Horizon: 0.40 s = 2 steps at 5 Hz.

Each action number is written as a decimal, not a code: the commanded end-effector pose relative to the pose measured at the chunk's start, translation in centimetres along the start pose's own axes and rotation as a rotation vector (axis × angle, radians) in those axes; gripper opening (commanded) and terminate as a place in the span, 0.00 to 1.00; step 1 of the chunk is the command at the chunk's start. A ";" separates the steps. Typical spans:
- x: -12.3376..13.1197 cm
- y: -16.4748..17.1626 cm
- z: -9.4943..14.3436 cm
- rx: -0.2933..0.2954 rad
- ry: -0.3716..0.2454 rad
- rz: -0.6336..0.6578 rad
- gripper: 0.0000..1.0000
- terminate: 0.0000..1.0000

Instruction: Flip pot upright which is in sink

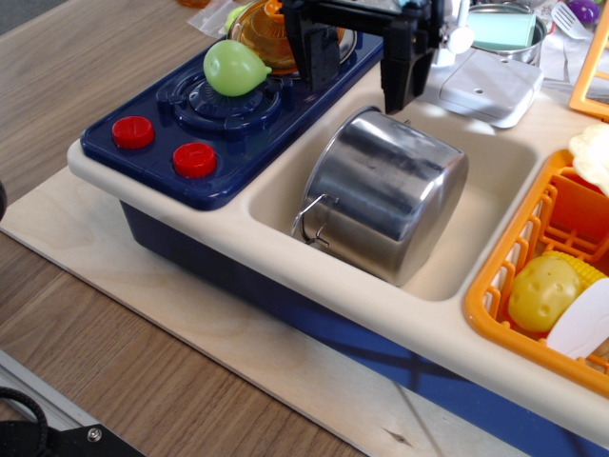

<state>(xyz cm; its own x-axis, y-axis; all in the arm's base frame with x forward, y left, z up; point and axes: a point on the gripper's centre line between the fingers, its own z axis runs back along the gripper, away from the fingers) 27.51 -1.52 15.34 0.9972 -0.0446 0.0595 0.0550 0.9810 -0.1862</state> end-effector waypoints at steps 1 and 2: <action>0.0 0.5 -0.4 -0.097 -0.068 0.031 1.00 0.00; -0.2 0.3 -1.2 -0.124 -0.107 0.053 1.00 0.00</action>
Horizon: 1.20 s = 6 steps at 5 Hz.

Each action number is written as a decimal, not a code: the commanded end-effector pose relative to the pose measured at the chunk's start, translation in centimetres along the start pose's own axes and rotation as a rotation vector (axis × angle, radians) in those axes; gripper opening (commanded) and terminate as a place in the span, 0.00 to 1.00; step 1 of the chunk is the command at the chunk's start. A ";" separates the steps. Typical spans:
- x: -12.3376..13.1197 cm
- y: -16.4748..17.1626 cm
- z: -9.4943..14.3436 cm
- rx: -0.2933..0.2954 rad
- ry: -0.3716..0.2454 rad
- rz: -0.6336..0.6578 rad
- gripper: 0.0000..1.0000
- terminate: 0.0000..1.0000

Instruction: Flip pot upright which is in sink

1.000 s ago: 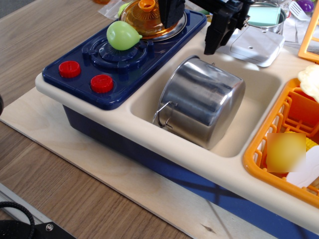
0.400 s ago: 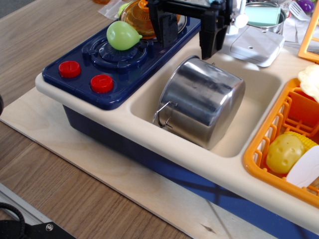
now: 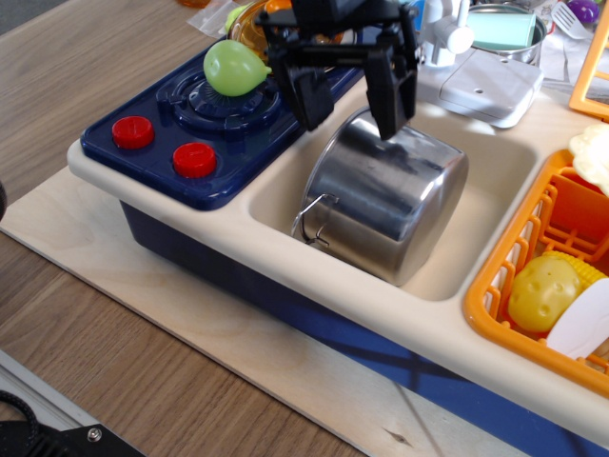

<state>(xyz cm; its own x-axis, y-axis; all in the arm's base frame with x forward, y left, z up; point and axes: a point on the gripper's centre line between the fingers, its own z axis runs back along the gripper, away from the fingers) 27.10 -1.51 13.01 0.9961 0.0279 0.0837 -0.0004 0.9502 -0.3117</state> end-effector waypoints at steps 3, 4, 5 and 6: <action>1.1 -4.3 -1.3 -0.044 -0.146 0.089 0.00 0.00; 1.5 -5.0 -1.1 0.038 -0.114 0.075 0.00 0.00; 1.7 -5.5 -0.8 0.278 -0.075 -0.028 0.00 0.00; 2.2 -5.5 0.0 0.374 0.032 -0.080 1.00 0.00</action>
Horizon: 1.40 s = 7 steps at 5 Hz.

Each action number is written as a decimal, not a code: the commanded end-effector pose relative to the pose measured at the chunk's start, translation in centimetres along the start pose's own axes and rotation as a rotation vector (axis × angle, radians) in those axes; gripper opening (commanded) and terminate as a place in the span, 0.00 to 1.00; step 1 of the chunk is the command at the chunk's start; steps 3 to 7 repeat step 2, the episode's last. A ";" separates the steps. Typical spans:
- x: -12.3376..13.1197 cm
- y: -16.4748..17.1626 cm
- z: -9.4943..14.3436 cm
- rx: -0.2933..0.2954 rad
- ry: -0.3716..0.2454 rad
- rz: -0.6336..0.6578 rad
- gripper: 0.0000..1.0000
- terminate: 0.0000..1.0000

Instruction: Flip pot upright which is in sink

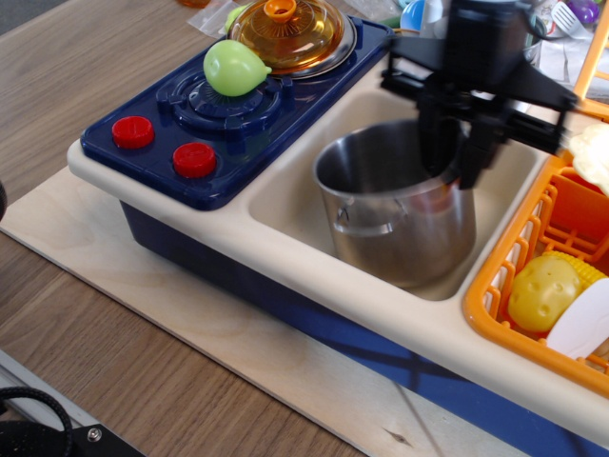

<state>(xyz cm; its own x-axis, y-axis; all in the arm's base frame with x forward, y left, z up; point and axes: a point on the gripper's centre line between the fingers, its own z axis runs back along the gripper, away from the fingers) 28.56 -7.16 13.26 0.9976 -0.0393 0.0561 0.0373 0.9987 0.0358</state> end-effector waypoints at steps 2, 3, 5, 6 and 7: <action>0.8 0.6 1.6 0.026 -0.007 -0.016 1.00 1.00; 0.8 0.6 1.6 0.026 -0.007 -0.016 1.00 1.00; 0.8 0.6 1.6 0.026 -0.007 -0.016 1.00 1.00; 0.8 0.6 1.6 0.026 -0.007 -0.016 1.00 1.00; 0.8 0.6 1.6 0.026 -0.007 -0.016 1.00 1.00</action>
